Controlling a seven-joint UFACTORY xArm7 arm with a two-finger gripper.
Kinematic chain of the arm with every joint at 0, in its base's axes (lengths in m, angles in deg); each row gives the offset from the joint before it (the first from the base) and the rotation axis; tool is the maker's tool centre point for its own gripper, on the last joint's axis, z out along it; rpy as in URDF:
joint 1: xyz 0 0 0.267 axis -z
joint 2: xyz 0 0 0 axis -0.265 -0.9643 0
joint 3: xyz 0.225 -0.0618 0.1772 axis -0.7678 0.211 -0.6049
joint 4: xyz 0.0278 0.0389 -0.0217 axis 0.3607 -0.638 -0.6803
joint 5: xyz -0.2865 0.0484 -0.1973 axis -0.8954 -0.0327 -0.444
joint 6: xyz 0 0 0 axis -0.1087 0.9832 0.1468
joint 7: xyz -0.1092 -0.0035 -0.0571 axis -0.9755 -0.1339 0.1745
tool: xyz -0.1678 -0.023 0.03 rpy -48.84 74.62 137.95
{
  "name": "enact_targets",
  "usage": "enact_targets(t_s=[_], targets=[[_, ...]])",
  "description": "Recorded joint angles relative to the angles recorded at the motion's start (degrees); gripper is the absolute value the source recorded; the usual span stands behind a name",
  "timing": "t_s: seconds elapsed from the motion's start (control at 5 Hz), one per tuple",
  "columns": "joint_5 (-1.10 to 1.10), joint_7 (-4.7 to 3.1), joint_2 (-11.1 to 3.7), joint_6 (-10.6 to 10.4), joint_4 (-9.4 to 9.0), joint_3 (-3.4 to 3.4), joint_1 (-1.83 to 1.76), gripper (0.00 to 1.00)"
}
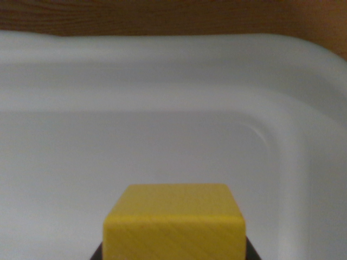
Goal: Pick yellow cube
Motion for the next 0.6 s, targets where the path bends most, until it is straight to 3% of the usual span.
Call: enact_targets(t_s=[0.2, 0.4, 0.6], targets=[[-0.08, 0.16, 0.57, 2.59, 2.02, 0.03, 0.02, 1.0], [-0.08, 0.16, 0.57, 2.59, 2.02, 0.03, 0.02, 1.0], [-0.16, 0.32, 1.14, 5.13, 4.0, 0.07, 0.05, 1.0]])
